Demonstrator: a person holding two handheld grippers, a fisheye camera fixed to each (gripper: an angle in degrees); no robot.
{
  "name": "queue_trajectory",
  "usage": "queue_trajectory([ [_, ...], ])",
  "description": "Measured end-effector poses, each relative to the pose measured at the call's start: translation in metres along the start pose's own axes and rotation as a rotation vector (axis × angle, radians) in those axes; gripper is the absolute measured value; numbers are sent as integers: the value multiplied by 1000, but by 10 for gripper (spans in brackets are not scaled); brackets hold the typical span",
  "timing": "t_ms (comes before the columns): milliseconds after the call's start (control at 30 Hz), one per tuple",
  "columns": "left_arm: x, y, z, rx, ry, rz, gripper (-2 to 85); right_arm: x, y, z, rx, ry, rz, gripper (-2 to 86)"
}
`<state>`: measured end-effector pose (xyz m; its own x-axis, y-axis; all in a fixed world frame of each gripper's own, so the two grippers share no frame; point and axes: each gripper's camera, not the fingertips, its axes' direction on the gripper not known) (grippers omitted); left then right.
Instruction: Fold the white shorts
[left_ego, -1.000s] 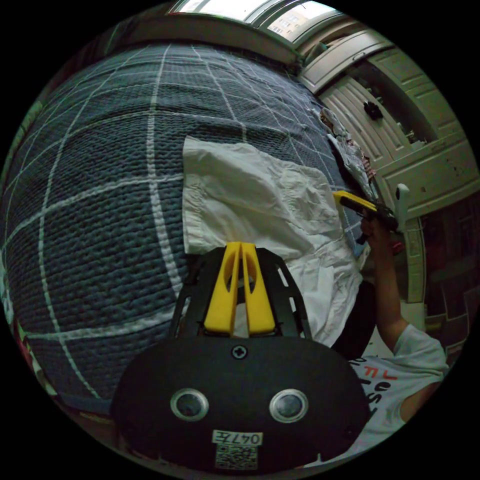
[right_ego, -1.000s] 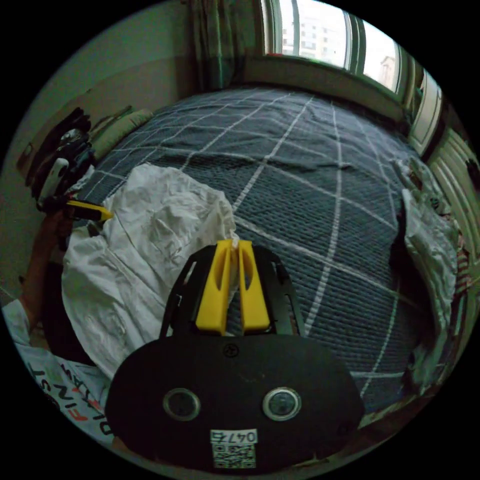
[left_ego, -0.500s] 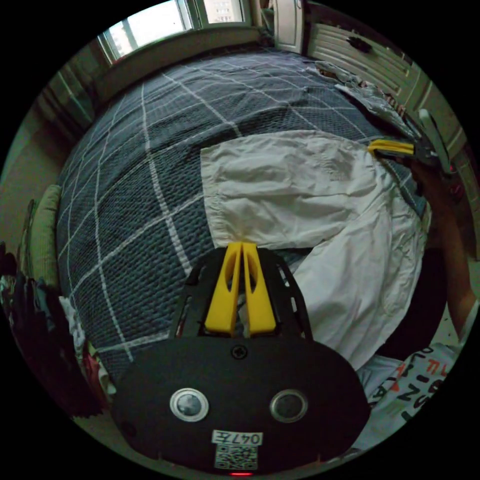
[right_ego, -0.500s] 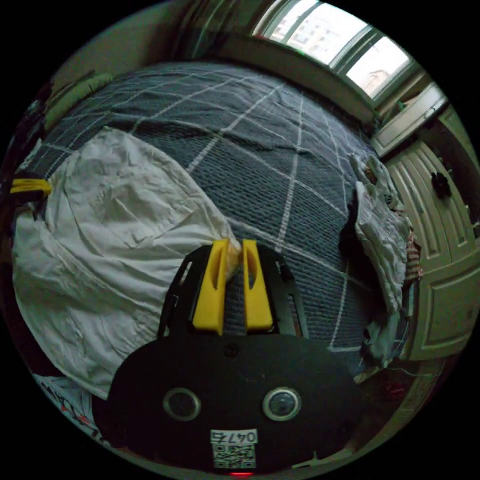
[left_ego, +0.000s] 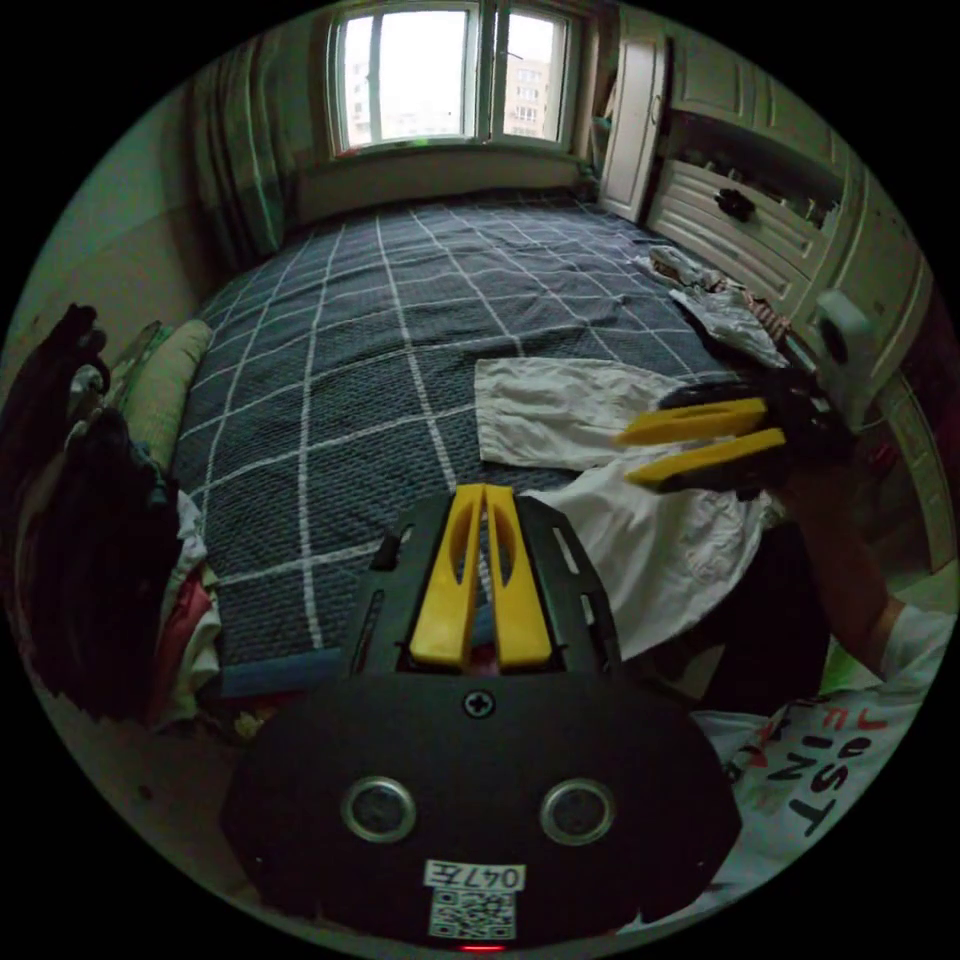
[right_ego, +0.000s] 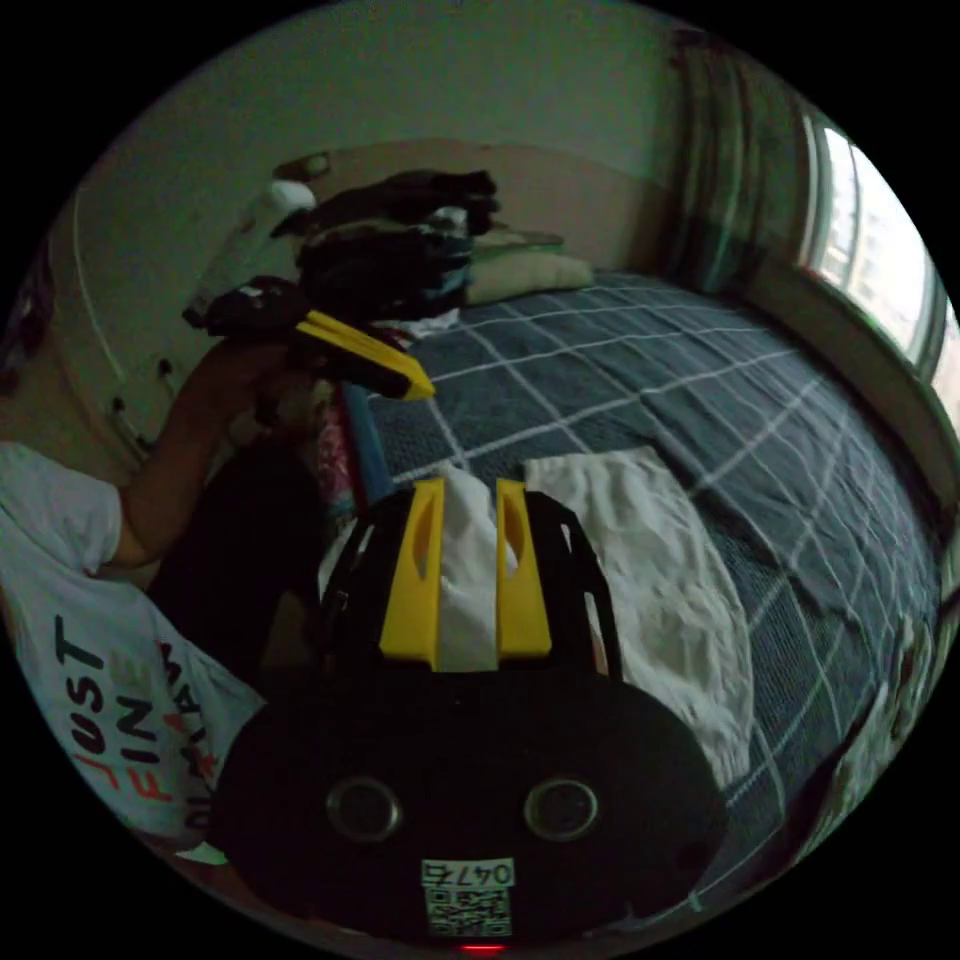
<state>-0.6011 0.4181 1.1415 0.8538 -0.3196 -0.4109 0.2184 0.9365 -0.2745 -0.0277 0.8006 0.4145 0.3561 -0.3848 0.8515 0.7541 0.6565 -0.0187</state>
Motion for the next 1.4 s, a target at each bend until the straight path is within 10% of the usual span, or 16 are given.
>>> queue_trajectory([
  [300,-13,50,-12,1,56,-22,0,-24,-82,162,-393,-105,-150,13],
  [600,-36,57,14,27,721,162,228,7,-11,16,362,-341,-221,-1],
  [833,-16,42,44,-56,932,256,162,34,16,32,492,-403,-161,-1],
  [933,-19,42,50,-78,941,255,15,38,6,54,494,-404,-149,1],
  [1400,-88,79,37,-43,679,8,-10,145,-115,224,-19,124,83,50],
])
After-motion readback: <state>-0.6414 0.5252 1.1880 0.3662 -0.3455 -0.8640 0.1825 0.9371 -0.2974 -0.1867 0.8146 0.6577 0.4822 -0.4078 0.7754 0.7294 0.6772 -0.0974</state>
